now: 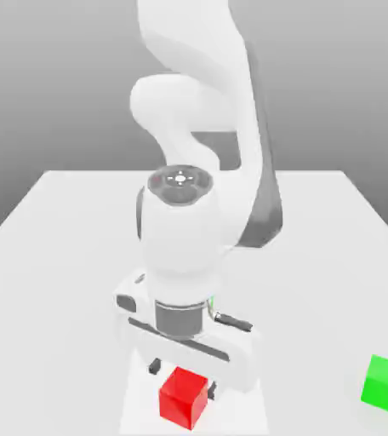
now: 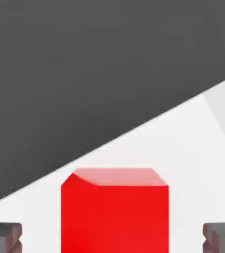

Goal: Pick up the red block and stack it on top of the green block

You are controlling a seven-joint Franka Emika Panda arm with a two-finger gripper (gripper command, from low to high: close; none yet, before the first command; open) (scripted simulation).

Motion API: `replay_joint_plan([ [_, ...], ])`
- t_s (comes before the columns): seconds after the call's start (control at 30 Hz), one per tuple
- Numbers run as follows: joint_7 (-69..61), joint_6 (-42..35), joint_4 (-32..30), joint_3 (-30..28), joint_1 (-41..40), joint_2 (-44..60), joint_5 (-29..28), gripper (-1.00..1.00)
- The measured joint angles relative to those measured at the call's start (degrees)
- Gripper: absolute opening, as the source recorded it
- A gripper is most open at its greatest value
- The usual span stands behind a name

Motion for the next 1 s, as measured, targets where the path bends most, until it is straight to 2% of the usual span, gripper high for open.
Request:
replay_joint_plan([
  [0.2,0.1,0.4,0.1,-0.1,0.1,0.4,-0.1,-1.00],
  [0.37,-1.1,-7.0,-1.3,0.9,-0.4,-8.3,1.2,-1.00],
  [0.8,-28.8,-15.8,6.2,19.1,11.6,-8.5,-4.6,-1.00],
  [0.87,-30.3,-14.5,7.4,20.1,13.6,-5.7,-7.3,-1.00],
  [0.93,-28.9,-11.6,7.9,18.7,15.3,-1.9,-10.6,-1.00],
  [0.97,-27.9,-10.0,8.1,17.6,16.2,0.0,-12.1,1.00],
  [1.0,-27.9,-10.0,8.1,17.6,16.2,0.0,-12.1,1.00],
])
